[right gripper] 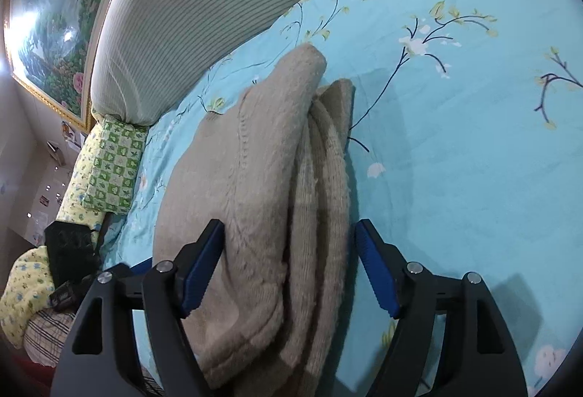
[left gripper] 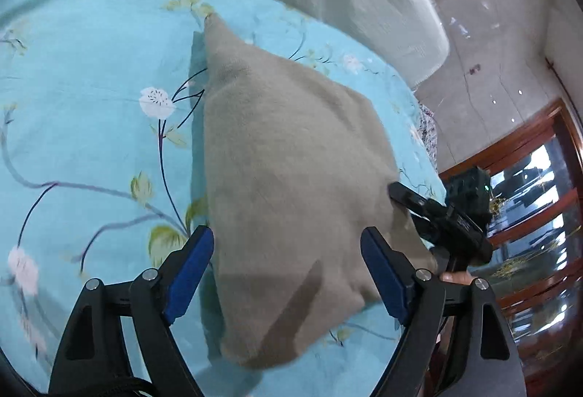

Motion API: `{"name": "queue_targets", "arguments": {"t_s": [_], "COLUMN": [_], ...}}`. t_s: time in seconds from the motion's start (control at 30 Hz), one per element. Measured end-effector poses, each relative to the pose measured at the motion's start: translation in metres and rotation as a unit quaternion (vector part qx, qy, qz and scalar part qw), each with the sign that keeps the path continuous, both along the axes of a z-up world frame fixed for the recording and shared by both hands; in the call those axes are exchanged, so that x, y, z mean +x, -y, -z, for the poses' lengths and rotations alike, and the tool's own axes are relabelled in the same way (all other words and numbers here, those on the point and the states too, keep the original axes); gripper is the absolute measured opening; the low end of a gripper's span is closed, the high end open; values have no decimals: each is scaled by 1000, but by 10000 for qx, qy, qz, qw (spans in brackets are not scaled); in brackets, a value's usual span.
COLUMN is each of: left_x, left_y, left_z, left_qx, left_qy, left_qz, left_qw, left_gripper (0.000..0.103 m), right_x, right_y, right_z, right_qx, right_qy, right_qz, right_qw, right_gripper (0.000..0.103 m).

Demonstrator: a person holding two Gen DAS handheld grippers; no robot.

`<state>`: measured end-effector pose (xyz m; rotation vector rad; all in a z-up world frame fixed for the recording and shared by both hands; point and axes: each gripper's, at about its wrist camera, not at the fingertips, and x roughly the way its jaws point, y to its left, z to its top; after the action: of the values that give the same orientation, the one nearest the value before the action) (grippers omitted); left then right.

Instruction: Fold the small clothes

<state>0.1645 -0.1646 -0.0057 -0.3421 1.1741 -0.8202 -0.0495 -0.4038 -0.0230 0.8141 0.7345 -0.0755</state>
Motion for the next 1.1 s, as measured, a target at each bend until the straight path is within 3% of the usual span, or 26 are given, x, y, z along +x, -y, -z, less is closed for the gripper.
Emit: {"name": "queue_targets", "arguments": {"t_s": [0.27, 0.4, 0.5, 0.7, 0.87, 1.1], "left_x": [44, 45, 42, 32, 14, -5], "left_y": [20, 21, 21, -3, -70, -181], "left_z": [39, 51, 50, 35, 9, -8], "left_qx": [-204, -429, -420, -752, -890, -663], "left_qy": [-581, -592, -441, -346, -74, 205], "left_qz": [136, 153, 194, 151, -154, -730], "left_qw": [9980, 9972, 9980, 9965, 9959, 9949], "left_gripper": [86, 77, 64, 55, 54, 55], "right_x": [20, 27, 32, 29, 45, 90], "right_y": [6, 5, -2, -25, -74, -166], "right_z": [7, 12, 15, -3, -10, 2], "right_qx": [183, 285, 399, 188, 312, 584], "right_qy": [-16, -37, -42, 98, 367, 715], "right_qz": [-125, -231, -387, -295, -718, -1547], "right_qw": [9998, 9993, 9984, 9993, 9963, 9836], "right_gripper": [76, 74, 48, 38, 37, 37]}}
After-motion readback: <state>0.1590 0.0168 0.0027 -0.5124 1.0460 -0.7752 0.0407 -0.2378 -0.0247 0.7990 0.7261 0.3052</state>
